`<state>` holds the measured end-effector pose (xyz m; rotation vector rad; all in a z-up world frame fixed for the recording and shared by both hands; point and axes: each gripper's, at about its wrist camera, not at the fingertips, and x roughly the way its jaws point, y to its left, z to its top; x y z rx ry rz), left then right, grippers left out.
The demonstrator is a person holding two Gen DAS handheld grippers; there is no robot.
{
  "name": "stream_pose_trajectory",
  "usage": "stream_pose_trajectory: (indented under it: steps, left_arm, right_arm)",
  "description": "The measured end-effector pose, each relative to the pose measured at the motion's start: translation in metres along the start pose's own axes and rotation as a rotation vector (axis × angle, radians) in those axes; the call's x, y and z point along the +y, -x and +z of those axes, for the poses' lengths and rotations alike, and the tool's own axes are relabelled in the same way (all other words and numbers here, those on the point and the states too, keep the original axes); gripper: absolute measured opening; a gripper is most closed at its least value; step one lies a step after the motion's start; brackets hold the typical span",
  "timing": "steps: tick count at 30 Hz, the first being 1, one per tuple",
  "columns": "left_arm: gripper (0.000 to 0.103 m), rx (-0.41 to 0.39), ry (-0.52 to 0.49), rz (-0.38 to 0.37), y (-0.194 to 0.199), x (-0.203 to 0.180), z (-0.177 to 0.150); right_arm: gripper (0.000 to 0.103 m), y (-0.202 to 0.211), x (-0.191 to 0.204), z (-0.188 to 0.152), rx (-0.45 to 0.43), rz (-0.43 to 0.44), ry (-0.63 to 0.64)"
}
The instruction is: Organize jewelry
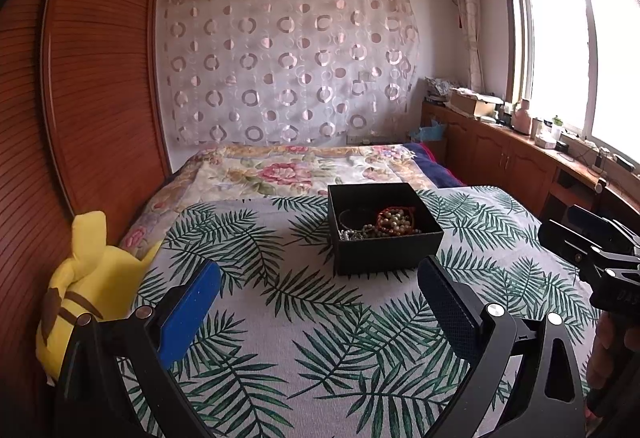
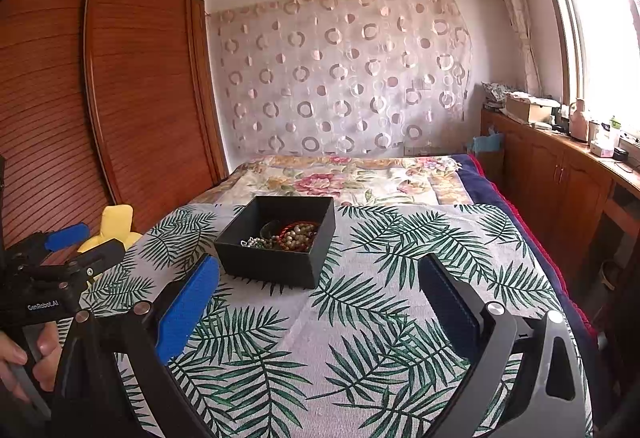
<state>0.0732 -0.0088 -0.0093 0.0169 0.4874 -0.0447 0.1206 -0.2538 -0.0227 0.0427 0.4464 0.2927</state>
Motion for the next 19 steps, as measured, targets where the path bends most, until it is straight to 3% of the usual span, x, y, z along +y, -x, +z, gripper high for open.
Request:
stream_pose_trajectory:
  steps: [19]
  left_arm:
    - [0.095,-0.003,0.002,-0.001,0.0014,0.0007,0.0006]
  right_arm:
    - [0.101,0.0009,-0.0006,-0.0007,-0.003,-0.001,0.0]
